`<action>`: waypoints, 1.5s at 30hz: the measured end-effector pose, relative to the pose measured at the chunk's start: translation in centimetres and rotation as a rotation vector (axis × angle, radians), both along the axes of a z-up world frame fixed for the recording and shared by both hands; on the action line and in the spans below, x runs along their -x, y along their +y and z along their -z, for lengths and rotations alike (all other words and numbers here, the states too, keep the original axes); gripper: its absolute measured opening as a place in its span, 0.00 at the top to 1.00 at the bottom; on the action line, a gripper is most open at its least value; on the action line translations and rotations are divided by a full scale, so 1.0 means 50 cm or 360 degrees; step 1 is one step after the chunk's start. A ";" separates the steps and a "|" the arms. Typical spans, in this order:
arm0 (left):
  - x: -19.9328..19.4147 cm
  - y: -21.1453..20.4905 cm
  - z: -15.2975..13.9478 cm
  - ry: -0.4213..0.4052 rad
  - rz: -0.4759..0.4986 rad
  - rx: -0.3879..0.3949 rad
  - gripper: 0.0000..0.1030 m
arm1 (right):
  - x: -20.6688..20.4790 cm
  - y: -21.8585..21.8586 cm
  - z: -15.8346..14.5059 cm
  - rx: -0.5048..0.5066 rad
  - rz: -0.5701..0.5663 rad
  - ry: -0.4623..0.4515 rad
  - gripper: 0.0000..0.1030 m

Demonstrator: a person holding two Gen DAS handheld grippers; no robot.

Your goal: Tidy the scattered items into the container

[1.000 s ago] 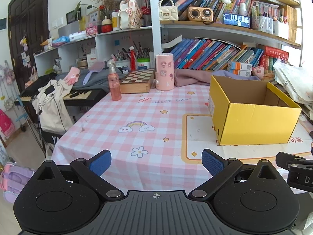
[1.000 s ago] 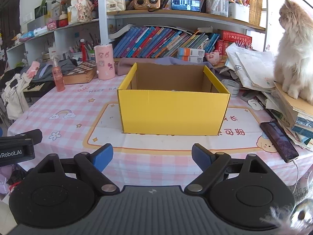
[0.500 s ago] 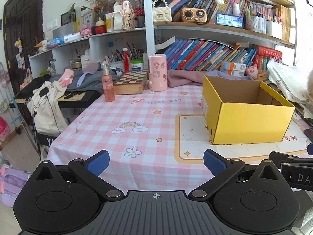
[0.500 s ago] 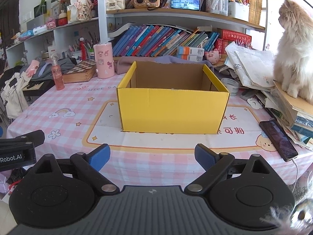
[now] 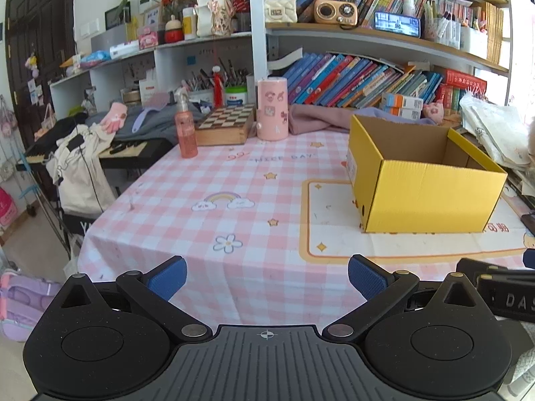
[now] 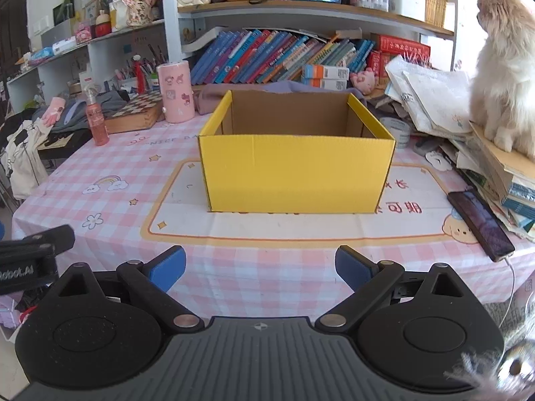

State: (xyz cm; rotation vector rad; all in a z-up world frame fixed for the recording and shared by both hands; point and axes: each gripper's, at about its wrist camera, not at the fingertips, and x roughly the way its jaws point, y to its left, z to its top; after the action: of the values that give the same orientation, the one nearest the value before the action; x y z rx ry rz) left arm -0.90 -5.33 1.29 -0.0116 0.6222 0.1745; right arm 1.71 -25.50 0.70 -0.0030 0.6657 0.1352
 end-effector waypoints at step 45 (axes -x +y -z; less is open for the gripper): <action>-0.020 0.022 0.026 0.0152 0.0056 0.0034 0.00 | -0.017 0.030 0.016 0.0027 0.0002 0.0085 0.04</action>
State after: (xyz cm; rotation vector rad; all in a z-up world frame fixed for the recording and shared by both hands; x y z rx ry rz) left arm 0.11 -4.21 -0.03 -0.0128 0.7189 0.1352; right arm 2.54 -24.02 -0.12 -0.0151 0.7199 0.1286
